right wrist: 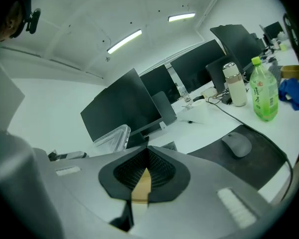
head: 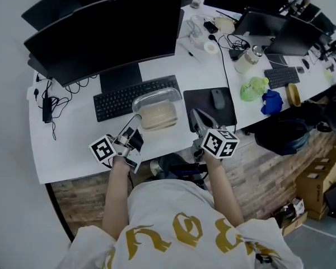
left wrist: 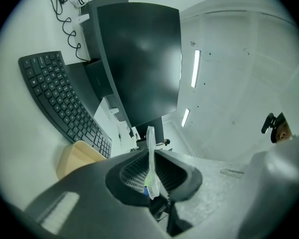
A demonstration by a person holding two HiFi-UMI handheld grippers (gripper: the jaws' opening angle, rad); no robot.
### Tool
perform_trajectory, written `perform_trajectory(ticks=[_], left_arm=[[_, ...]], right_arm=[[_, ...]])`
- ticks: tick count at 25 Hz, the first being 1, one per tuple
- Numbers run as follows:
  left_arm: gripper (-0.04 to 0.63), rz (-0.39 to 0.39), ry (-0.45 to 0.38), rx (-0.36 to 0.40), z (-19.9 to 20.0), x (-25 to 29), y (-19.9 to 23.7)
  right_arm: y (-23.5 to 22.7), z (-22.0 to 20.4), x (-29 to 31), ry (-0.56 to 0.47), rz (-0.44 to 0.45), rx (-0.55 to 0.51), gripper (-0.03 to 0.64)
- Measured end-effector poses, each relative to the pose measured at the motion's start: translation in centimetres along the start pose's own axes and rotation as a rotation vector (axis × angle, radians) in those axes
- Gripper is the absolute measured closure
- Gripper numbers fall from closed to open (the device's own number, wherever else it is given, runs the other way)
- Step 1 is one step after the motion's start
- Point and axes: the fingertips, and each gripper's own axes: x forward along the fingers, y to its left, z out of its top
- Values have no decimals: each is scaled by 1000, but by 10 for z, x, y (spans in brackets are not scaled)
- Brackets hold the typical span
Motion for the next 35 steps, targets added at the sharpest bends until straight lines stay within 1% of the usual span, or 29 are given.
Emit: perform_trajectory(ticks=[4,10,15,19,22,23,26,27,30,35], left_arm=[[561,0,0,6,1,-1,-4],[561,0,-11,22,4,-4,-7],[561,5,-19,22,3,-6,-5],[561,24,-3,48,0,-6,-4],[561,25,-1,44,-1,-5,-3],[561,29,3,50,-2,-5,-2],[561,56,38,109,-4,-6,6],[561,59,39,107,-4,-6,7],[561,47,34,71,-5,-1,2],[561,43,33,52,-3,1,4]], right_arm=[[2,3,-2,-5,-3,-17,592],[11,3,-3,-5,26,-68,592],[8,3,-6,1,27,-60,592],[9,1,-6,15,34,-66,592],[12,0,-6,16,57,-72,592],[13,0,-6,16,64,-75,592],[15,0,-6,20,71,-89,594],[15,-1,-6,23,70,-90,592],[12,-1,-6,26,64,-83,592],[8,0,-4,29,54,-82,592]])
